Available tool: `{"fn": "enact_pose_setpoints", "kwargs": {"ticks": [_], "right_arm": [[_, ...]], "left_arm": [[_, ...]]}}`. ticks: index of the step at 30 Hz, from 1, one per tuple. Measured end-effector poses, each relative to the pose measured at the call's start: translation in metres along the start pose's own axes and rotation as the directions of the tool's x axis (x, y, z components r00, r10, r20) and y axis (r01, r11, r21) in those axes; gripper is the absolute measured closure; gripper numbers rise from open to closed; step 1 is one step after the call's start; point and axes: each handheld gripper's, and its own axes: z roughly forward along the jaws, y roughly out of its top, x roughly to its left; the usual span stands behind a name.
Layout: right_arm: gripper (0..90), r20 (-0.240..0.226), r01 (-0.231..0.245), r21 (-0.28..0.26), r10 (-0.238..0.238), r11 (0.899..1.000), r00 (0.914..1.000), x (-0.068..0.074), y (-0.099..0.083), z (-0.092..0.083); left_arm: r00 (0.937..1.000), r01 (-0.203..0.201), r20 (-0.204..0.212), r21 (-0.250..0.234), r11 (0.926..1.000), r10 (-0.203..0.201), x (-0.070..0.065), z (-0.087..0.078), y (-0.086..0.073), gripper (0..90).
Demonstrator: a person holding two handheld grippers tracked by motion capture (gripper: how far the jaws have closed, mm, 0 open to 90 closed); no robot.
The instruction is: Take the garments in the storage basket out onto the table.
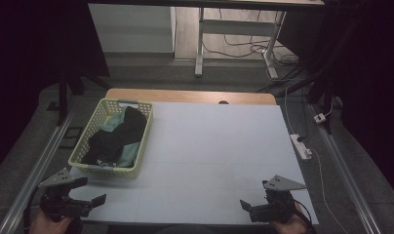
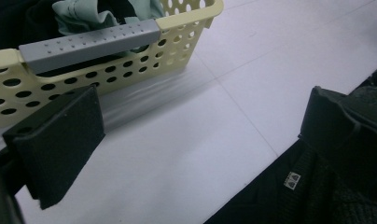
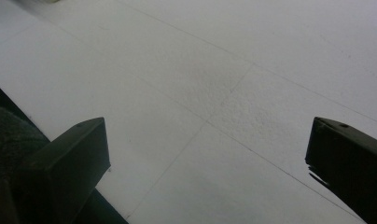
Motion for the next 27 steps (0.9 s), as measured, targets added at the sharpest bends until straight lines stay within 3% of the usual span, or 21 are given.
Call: {"fn": "enact_pose_setpoints", "kwargs": {"ticks": [6, 13, 27], "right_arm": [[0.0, -0.005, -0.037, 0.001, 0.037, 0.999, 0.9993, -0.0031, -0.0011, -0.0022], [0.0, -0.024, -0.037, 0.015, 0.037, 0.999, 0.999, -0.004, -0.0003, 0.0], [0.0, -0.053, -0.06, 0.021, 0.061, 0.998, 0.9967, -0.0069, 0.0002, 0.0012]], "left_arm": [[0.9997, -0.008, -0.023, -0.008, 0.9999, 0.008, -0.0008, 0.0004, 0.0006, 0.0], [0.9984, -0.026, -0.049, 0.037, 0.999, 0.027, -0.0041, 0.0046, 0.0024, 0.0], [0.9991, -0.012, -0.04, 0.041, 0.9991, 0.014, -0.0023, 0.0039, 0.002, 0.0]]}}
